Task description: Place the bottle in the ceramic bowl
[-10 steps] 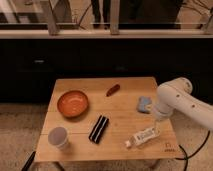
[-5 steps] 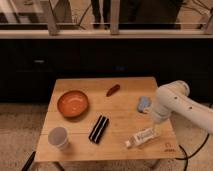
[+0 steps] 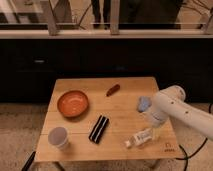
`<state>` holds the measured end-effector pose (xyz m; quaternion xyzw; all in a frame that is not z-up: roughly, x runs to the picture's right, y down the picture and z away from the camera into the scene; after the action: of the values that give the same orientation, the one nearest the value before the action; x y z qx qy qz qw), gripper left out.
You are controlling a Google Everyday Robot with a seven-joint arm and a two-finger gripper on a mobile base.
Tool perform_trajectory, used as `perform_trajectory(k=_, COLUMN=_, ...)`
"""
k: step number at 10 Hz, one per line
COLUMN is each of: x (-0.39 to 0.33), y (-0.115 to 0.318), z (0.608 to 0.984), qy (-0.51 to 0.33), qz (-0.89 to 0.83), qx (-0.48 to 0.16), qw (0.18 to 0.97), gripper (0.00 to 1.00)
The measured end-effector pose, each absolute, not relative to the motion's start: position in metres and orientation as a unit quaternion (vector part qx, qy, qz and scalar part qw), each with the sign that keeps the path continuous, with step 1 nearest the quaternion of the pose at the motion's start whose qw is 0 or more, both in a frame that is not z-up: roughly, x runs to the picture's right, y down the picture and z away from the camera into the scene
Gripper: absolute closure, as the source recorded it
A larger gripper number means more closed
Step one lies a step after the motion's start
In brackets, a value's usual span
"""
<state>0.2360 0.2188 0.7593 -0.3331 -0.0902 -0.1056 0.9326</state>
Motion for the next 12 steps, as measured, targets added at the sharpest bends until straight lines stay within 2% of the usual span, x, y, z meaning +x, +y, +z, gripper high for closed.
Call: perform_trajectory(k=12, x=0.232, y=0.256, z=0.785, qy=-0.098, qz=-0.144, qx=-0.329, qw=0.928, gripper=0.2)
